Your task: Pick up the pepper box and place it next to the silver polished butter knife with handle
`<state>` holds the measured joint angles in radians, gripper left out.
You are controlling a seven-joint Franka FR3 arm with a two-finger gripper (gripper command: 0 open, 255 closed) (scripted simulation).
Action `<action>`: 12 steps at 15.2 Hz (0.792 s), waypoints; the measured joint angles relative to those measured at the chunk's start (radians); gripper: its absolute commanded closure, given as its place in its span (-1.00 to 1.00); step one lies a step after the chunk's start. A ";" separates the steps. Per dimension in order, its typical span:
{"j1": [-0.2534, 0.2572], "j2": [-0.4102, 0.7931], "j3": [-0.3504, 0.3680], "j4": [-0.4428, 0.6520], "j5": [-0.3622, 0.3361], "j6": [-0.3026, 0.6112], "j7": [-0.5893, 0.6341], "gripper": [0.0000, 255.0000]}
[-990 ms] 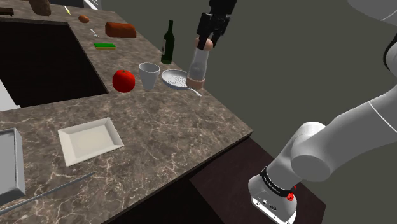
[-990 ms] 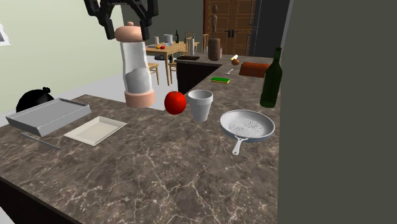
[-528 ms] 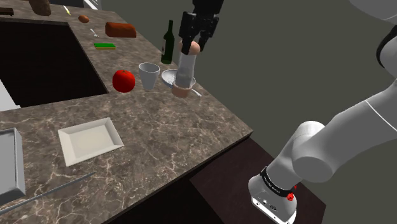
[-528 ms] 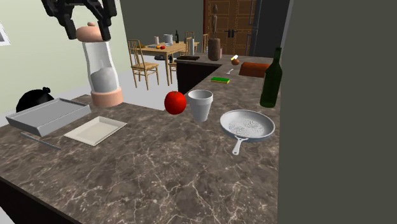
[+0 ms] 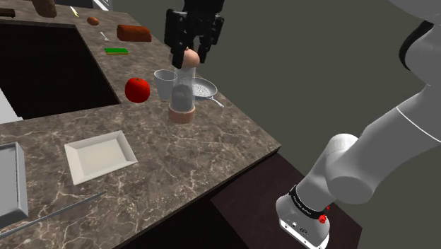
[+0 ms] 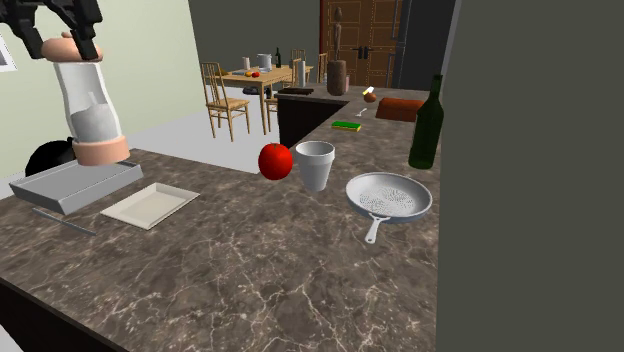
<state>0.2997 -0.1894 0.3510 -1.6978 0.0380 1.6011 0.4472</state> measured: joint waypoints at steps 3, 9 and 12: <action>0.027 0.056 0.050 0.052 -0.019 0.000 0.079 1.00; 0.100 0.198 0.151 0.212 -0.089 -0.036 0.251 1.00; 0.154 0.300 0.193 0.319 -0.148 -0.060 0.338 1.00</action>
<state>0.4534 0.1106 0.5445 -1.3788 -0.1101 1.5409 0.7851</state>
